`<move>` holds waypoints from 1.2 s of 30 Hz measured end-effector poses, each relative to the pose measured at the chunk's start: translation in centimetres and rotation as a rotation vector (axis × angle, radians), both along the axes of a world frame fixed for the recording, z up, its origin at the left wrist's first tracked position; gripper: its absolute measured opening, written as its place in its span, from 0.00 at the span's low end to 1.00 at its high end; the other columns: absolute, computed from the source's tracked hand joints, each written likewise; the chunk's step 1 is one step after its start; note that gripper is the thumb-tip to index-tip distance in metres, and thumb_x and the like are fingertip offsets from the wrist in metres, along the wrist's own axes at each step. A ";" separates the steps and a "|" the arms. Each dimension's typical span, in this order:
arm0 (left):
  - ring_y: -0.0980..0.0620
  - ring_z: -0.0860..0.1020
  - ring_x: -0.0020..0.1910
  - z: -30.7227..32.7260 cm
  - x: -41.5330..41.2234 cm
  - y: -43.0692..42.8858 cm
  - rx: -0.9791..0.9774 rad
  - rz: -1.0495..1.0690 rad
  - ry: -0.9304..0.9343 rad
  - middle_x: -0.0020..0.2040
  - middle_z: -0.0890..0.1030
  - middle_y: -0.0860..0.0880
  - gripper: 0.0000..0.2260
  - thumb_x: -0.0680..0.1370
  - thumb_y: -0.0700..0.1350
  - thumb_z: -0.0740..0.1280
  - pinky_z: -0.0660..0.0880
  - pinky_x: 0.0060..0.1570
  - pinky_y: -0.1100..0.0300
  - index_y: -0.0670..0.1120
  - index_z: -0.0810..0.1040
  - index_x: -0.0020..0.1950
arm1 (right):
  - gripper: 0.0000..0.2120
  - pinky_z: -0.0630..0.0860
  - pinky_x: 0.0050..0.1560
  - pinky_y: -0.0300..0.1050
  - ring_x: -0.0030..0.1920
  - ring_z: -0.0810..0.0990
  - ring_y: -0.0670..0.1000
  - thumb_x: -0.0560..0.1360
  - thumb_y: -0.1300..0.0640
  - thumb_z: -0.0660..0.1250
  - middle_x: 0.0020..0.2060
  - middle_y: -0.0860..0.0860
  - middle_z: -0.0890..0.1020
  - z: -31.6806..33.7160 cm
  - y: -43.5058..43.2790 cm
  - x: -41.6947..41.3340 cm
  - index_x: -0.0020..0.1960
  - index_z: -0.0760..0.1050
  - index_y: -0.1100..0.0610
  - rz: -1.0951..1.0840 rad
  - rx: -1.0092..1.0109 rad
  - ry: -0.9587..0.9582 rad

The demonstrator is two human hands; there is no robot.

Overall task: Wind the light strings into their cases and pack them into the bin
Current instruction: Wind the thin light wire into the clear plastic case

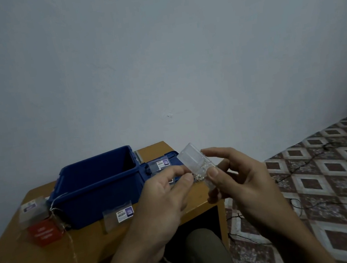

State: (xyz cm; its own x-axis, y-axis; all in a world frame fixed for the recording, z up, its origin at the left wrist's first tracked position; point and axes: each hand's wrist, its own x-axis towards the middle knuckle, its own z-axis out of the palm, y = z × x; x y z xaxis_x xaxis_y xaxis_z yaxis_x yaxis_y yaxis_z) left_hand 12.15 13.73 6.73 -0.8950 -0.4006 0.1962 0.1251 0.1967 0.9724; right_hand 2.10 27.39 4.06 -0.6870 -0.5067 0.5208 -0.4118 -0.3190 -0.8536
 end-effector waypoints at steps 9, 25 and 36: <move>0.54 0.57 0.23 -0.6 -0.1 -0.7 0.091 -0.055 -0.024 0.26 0.63 0.50 0.09 0.82 0.47 0.64 0.52 0.27 0.55 0.51 0.81 0.59 | 0.09 0.82 0.40 0.62 0.32 0.83 0.58 0.74 0.55 0.70 0.36 0.60 0.78 0.2 0.4 -0.2 0.54 0.81 0.52 0.033 0.006 -0.081; 0.55 0.70 0.31 -1.3 -0.1 -1.2 -0.230 0.006 -0.073 0.29 0.72 0.54 0.10 0.83 0.50 0.60 0.71 0.35 0.62 0.49 0.80 0.51 | 0.11 0.80 0.40 0.50 0.35 0.79 0.55 0.74 0.54 0.69 0.41 0.62 0.78 0.1 0.1 -0.2 0.55 0.83 0.51 0.040 -0.053 -0.182; 0.57 0.74 0.31 -1.5 -0.2 -1.5 -0.274 -0.004 -0.133 0.32 0.77 0.53 0.12 0.82 0.52 0.62 0.73 0.35 0.64 0.47 0.80 0.47 | 0.20 0.77 0.32 0.44 0.32 0.75 0.53 0.68 0.53 0.74 0.44 0.60 0.80 0.2 1.1 -0.9 0.57 0.82 0.61 0.388 -0.083 -0.338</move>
